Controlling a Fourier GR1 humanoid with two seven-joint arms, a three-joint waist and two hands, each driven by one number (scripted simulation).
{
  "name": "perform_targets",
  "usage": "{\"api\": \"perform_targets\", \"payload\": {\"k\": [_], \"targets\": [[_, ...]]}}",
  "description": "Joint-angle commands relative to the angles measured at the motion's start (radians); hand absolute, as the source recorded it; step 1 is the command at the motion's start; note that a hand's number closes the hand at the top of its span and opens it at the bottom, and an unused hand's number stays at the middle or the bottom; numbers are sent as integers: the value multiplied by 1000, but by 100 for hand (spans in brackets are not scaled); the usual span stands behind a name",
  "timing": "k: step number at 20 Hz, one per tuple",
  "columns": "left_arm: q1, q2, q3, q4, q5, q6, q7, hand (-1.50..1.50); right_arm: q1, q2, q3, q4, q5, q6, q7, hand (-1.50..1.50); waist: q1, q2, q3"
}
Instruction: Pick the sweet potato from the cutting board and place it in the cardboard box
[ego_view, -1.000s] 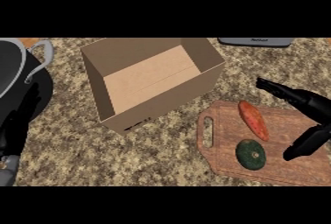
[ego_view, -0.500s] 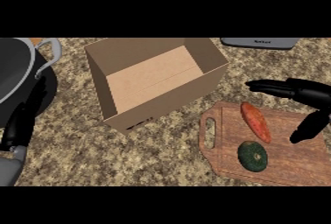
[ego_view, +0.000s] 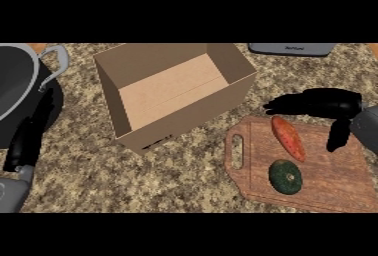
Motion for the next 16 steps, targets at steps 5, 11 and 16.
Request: {"api": "perform_targets", "payload": {"k": [5,11,16], "targets": [[28,-33,7,20,-35,23,-8,0,-91,165,63,277,120,-30,-192,-150,-24,-6,0],[10,-21,53,40,-18,-19,-18,0,-153,223,63,363,143,-14,-219,-150,-43,-11,-1],[71,-28,60,29,-24,-16,-47,0,-129,192,80,338,134,0,-292,-150,-47,-16,-2]]}}
